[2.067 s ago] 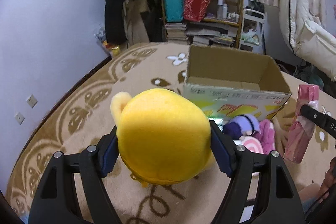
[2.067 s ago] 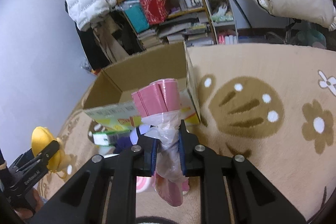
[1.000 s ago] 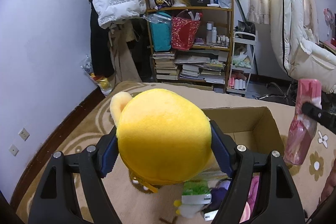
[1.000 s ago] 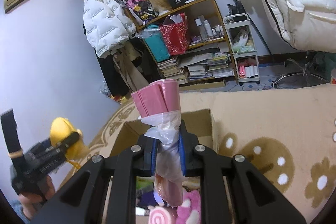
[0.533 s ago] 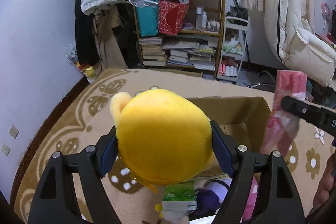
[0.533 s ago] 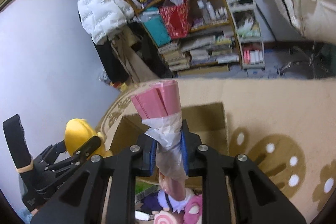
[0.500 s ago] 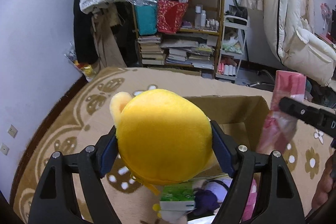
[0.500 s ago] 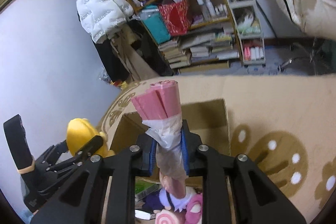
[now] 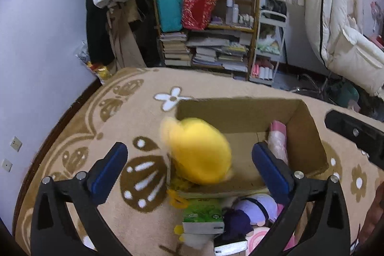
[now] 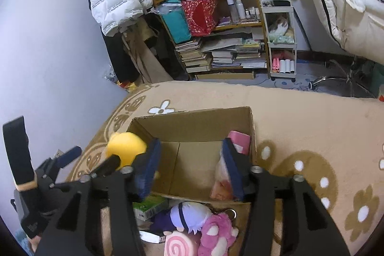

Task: Organize soft objects
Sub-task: 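Open both tools to drop the yellow plush and pink bottle into the box, then grasp the green tissue pack with the left tool while the right tool grasps the pink bear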

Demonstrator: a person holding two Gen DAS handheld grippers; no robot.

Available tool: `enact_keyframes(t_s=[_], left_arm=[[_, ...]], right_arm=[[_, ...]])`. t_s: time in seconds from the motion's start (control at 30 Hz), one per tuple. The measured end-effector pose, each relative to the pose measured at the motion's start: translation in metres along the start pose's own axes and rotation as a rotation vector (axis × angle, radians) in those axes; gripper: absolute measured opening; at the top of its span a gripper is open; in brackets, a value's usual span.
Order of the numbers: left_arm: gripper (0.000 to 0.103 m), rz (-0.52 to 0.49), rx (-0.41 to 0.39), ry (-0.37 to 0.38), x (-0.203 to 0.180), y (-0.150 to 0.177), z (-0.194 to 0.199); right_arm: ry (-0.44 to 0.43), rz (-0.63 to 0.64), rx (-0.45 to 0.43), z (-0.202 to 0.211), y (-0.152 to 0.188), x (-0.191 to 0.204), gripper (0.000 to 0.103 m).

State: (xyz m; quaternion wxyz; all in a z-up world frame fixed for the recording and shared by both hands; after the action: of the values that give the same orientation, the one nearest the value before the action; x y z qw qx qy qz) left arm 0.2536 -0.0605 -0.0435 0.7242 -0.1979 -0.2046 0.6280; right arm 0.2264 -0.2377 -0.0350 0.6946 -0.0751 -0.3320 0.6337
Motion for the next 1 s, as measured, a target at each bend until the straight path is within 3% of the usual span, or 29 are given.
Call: enact_keyframes(t_s=[0.1, 0.17, 0.37, 0.6, 0.73, 1.0], left_arm=[[0.102, 0.002, -0.02, -0.02, 0.006, -0.001, 0.008], [0.103, -0.003, -0.021, -0.028, 0.008, -0.003, 0.011], [0.103, 0.002, -0.047, -0.018, 0.015, 0.003, 0.029], [0.103, 0.008, -0.037, -0.016, 0.022, 0.022, 0.038], [0.103, 0.022, -0.033, -0.003, 0.025, 0.034, 0.043], [0.103, 0.007, 0.06, -0.006, 0.029, 0.057, 0.023]], right_arm=[[-0.002, -0.015, -0.01, 0.007, 0.003, -0.001, 0.076], [-0.009, -0.029, -0.011, 0.011, 0.006, -0.003, 0.089], [-0.013, -0.065, -0.018, 0.024, 0.017, -0.01, 0.103], [-0.041, -0.062, 0.03, 0.021, 0.038, -0.011, 0.103], [-0.016, -0.046, 0.038, 0.017, 0.051, -0.011, 0.103], [-0.038, -0.073, 0.109, -0.003, 0.077, -0.018, 0.103]])
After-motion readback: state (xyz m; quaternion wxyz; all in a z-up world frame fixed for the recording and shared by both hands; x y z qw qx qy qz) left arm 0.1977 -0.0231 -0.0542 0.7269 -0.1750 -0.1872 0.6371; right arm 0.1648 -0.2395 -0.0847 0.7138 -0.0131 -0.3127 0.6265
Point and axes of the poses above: each gripper's, at about its wrist camera, not at the fingertips, and z roughly against the way its jaws point, x to its left, y to its underside, the point moved 6 cm from there along -z, roughly the way its jaws point, and after that the axes turned 11 degrees about x, right-handed, at the moved point
